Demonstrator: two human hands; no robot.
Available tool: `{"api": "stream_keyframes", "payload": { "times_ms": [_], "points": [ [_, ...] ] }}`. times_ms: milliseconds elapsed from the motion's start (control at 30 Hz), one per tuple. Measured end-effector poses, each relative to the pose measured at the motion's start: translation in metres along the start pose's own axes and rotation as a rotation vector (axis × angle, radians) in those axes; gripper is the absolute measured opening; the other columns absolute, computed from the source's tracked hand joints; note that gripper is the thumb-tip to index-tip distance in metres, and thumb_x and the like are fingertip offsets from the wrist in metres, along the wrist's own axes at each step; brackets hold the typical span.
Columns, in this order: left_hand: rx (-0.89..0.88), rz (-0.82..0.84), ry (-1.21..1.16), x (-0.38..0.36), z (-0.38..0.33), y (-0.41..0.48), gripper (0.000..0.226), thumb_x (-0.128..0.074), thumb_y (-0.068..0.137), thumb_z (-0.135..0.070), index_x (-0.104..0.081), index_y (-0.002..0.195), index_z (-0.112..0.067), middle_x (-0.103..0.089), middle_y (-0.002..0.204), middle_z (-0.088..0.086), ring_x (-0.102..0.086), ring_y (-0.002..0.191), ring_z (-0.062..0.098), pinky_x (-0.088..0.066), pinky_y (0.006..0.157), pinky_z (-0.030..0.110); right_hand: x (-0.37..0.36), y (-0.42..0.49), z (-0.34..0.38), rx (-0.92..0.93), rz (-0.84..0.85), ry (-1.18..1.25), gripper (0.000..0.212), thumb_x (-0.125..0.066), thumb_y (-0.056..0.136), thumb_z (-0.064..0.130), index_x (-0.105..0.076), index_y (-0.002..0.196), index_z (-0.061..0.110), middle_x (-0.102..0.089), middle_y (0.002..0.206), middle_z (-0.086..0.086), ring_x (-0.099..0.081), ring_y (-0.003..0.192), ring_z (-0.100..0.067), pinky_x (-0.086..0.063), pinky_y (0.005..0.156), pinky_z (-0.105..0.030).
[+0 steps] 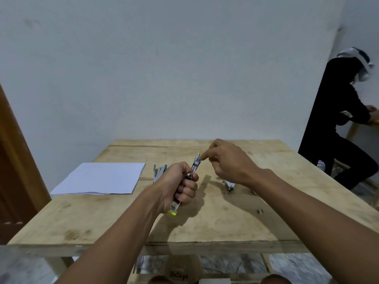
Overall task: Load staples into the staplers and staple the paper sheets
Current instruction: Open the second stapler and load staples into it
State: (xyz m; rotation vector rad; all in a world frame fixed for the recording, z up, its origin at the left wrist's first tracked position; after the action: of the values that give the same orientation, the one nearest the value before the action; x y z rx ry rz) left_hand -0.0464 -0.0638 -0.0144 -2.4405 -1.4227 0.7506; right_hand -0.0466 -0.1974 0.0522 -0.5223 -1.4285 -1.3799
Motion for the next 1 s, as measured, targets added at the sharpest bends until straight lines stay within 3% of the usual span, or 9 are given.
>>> {"api": "stream_keyframes", "payload": {
  "times_ms": [167,300,367,433,533,700,833,900,1000],
  "points": [
    [-0.023,-0.07,0.069,0.003,-0.005,-0.001,0.024,-0.035,0.087,-0.022,-0.038,0.063,-0.019,-0.021,0.048,-0.008,-0.015,0.033,0.006,-0.011,0.031,0.011,-0.008,-0.001,-0.004,-0.111,0.021,0.075,0.031,-0.053,0.088,0.013,-0.073,0.105,0.028,-0.065,0.103,0.0,-0.06,0.093,-0.018,-0.048,0.082,-0.032],
    [-0.081,-0.16,0.208,0.004,-0.011,-0.004,0.032,-0.038,0.096,-0.028,-0.038,0.066,-0.019,-0.024,0.05,-0.006,-0.016,0.035,0.007,-0.012,0.033,0.013,-0.022,-0.007,-0.014,-0.451,0.03,0.472,0.018,-0.057,0.089,0.016,-0.074,0.09,0.017,-0.071,0.089,-0.003,-0.063,0.079,-0.016,-0.049,0.073,-0.028],
    [-0.206,-0.246,0.509,0.004,-0.017,-0.006,0.03,-0.034,0.098,-0.027,-0.038,0.07,-0.017,-0.03,0.052,-0.004,-0.023,0.04,0.011,-0.018,0.037,0.019,-0.035,-0.014,-0.015,-0.78,0.061,1.01,0.018,-0.051,0.094,0.016,-0.065,0.085,0.008,-0.065,0.083,-0.013,-0.059,0.069,-0.022,-0.047,0.063,-0.029],
    [-0.387,-0.392,1.079,0.005,-0.022,-0.006,0.031,-0.027,0.102,-0.029,-0.04,0.077,-0.014,-0.05,0.067,0.004,-0.039,0.056,0.017,-0.031,0.05,0.03,-0.044,-0.021,-0.008,-1.007,0.1,1.456,0.03,-0.042,0.1,0.019,-0.06,0.09,-0.002,-0.064,0.087,-0.021,-0.062,0.074,-0.028,-0.052,0.069,-0.035],
    [-0.558,-0.528,1.556,0.0,-0.021,-0.005,0.026,-0.023,0.103,-0.031,-0.037,0.09,-0.013,-0.062,0.093,0.013,-0.044,0.068,0.025,-0.036,0.066,0.035,-0.049,-0.024,-0.005,-1.082,0.067,1.723,0.036,-0.037,0.102,0.019,-0.058,0.089,-0.007,-0.062,0.092,-0.024,-0.061,0.084,-0.036,-0.049,0.082,-0.041],
    [-0.612,-0.619,1.742,-0.004,-0.025,-0.009,0.021,-0.026,0.104,-0.024,-0.04,0.103,-0.009,-0.061,0.099,0.015,-0.06,0.09,0.037,-0.034,0.063,0.037,-0.05,-0.025,-0.005,-1.055,0.085,1.728,0.036,-0.036,0.101,0.012,-0.06,0.087,-0.01,-0.063,0.09,-0.025,-0.062,0.082,-0.036,-0.051,0.085,-0.041],
    [-0.511,-0.557,1.711,0.0,-0.026,-0.009,0.029,-0.028,0.103,-0.021,-0.05,0.098,-0.004,-0.049,0.081,0.012,-0.057,0.09,0.037,-0.038,0.069,0.037,-0.049,-0.025,-0.012,-1.012,0.052,1.522,0.017,-0.046,0.096,0.003,-0.06,0.096,-0.006,-0.061,0.078,-0.019,-0.053,0.061,-0.018,-0.049,0.047,-0.022],
    [-0.319,-0.405,1.511,0.006,-0.025,-0.005,0.034,-0.032,0.102,-0.022,-0.045,0.075,-0.007,-0.043,0.069,0.01,-0.048,0.067,0.03,-0.033,0.058,0.031,-0.044,-0.024,-0.019,-0.85,0.04,1.154,0.012,-0.059,0.089,0.003,-0.064,0.099,0.007,-0.055,0.071,-0.009,-0.041,0.055,-0.015,-0.033,0.037,-0.018],
    [-0.012,-0.178,0.923,0.016,-0.017,-0.005,0.036,-0.038,0.1,-0.034,-0.037,0.069,-0.016,-0.028,0.054,-0.002,-0.022,0.042,0.012,-0.019,0.04,0.019,-0.028,-0.021,-0.013,-0.451,0.094,0.616,0.033,-0.075,0.078,0.016,-0.069,0.108,0.027,-0.051,0.073,0.005,-0.048,0.063,-0.011,-0.037,0.05,-0.018]
  ]
}}
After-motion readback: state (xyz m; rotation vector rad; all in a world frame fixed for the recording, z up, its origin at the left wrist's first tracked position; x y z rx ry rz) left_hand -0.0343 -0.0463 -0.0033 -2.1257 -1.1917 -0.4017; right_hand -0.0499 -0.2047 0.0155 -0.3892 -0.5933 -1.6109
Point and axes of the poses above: each hand's wrist, its own y-axis towards the middle knuckle, its own x-axis out of the back of the hand, z = x × y, the point moved 5 cm from there along y, towards the middle knuckle
